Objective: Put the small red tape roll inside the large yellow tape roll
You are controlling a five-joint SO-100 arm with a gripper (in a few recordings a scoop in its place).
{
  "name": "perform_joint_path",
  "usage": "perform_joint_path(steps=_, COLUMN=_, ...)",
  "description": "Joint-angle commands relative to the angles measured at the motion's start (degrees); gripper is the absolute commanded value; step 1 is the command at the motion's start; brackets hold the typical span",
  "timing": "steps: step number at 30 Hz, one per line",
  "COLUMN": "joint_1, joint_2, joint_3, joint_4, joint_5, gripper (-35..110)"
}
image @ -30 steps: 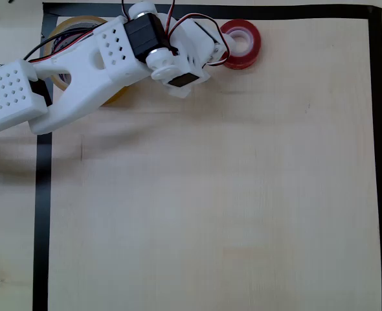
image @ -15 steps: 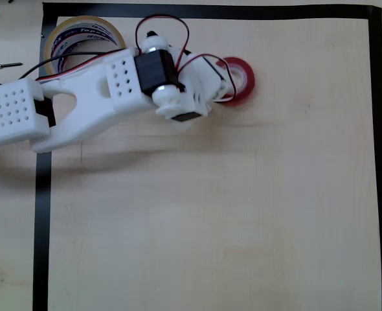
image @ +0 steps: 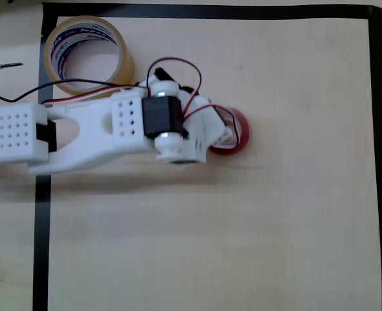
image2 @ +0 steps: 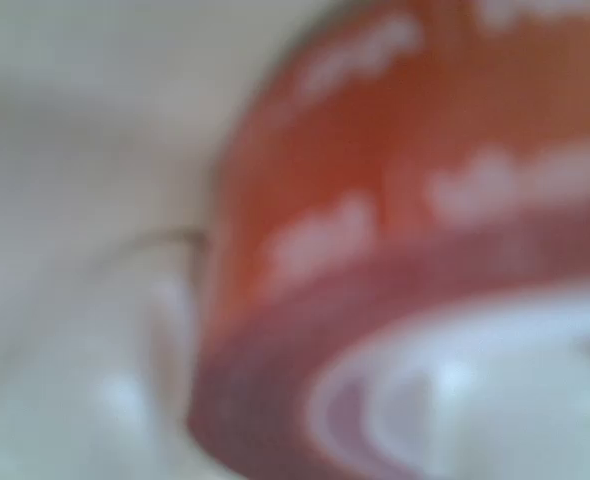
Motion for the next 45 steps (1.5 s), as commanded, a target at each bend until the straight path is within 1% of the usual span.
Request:
perform_joint_path(steps=1, joint_1=4.0, joint_2=2.8, joint_3=-4.6, joint_4=3.7, joint_5=-1.5, gripper=0)
perform_joint_path(steps=5, joint_1=5.0, joint_2=11.8, joint_3=-3.3, joint_4=7.4, joint_5=-2.4, gripper=0)
perform_joint_path(steps=10, joint_1=6.0, joint_2=27.6, joint_3=3.8, joint_4=7.4, joint_5=-2.4, gripper=0)
perform_joint_path(steps=12, joint_1=4.7, joint_2=35.8, joint_3=10.8, joint_4=7.4, joint_5=-2.4, gripper=0)
perform_joint_path(steps=15, joint_1=0.4, joint_2=49.2, joint_3=24.7, joint_4=7.4, joint_5=-1.9, gripper=0)
perform_joint_path(steps=18, joint_1=-5.5, joint_2=60.7, joint_3=37.6, joint_4=7.4, joint_5=0.5, gripper=0)
perform_joint_path(steps=24, joint_1=-18.9, joint_2=77.5, joint_3=62.4, joint_4=7.3, joint_5=6.5, gripper=0)
perform_joint_path(steps=30, joint_1=-27.8, joint_2=85.1, joint_3=81.1, joint_4=5.0, joint_5=11.1, gripper=0)
perform_joint_path(steps=34, joint_1=-31.1, joint_2=90.5, joint_3=94.6, joint_4=-1.8, joint_5=12.0, gripper=0)
perform_joint_path(steps=45, joint_1=-29.4, joint_2=95.1, joint_3=113.5, joint_4=-14.7, joint_5=12.3, gripper=0)
